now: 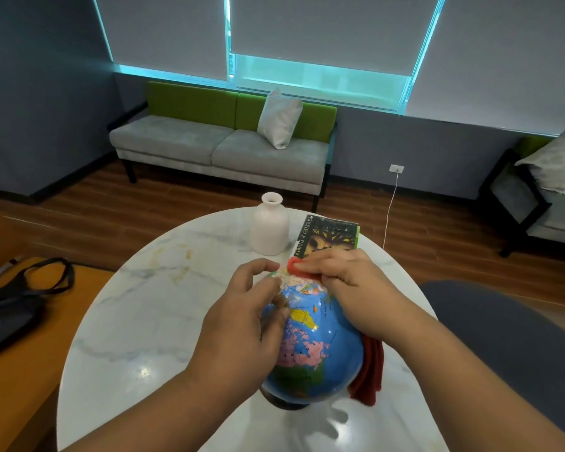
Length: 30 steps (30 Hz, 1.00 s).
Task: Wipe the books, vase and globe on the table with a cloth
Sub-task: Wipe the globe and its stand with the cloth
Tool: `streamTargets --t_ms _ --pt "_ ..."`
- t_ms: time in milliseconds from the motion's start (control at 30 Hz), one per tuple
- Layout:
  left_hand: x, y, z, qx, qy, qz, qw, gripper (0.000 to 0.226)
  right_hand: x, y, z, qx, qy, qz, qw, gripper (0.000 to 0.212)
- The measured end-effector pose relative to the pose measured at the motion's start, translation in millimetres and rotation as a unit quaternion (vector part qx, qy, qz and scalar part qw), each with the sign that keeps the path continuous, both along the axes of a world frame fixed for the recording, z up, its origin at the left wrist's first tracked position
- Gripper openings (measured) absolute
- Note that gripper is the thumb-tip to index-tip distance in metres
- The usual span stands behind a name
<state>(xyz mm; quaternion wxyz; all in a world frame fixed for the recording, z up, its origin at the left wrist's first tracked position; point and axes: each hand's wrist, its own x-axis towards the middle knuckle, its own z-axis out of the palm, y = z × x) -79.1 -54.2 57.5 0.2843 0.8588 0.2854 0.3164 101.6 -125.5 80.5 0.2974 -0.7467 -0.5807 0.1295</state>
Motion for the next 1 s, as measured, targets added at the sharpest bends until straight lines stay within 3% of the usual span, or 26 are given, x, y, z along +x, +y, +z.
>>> streamTargets --t_ms 167,300,400,500,633,800,933,1000 --pt "-0.8 -1.4 3.1 -0.008 0.011 -0.003 1.0 0.008 4.1 6.0 15.1 -0.023 0.043 0.036 0.998 0.046" --pt "-1.0 -0.3 3.0 -0.015 0.014 0.005 1.0 0.008 -4.5 5.1 10.0 -0.041 -0.042 0.048 0.997 0.046" --pt "-2.4 0.1 1.7 0.003 0.011 -0.009 1.0 0.005 -0.6 -2.1 16.9 -0.045 -0.002 0.066 0.997 0.047" --pt "-1.6 0.8 -0.3 0.011 0.017 -0.006 1.0 0.006 3.3 -2.0 15.8 -0.034 0.028 0.012 0.999 0.046" --pt "0.3 0.8 1.6 0.013 0.02 -0.006 1.0 0.005 -8.3 -9.3 14.7 -0.057 -0.049 0.052 0.996 0.046" --pt "0.4 0.7 1.9 0.015 0.025 -0.004 1.0 0.004 -4.4 -13.1 17.4 -0.017 0.046 -0.009 0.999 0.044" --pt "0.0 1.0 1.9 0.002 0.029 0.006 1.0 0.008 -17.2 -18.8 10.7 -0.039 -0.054 0.03 0.997 0.041" --pt "-0.8 0.9 1.7 -0.003 0.029 0.008 1.0 0.008 -18.4 -21.3 11.9 -0.04 -0.05 0.05 0.997 0.042"
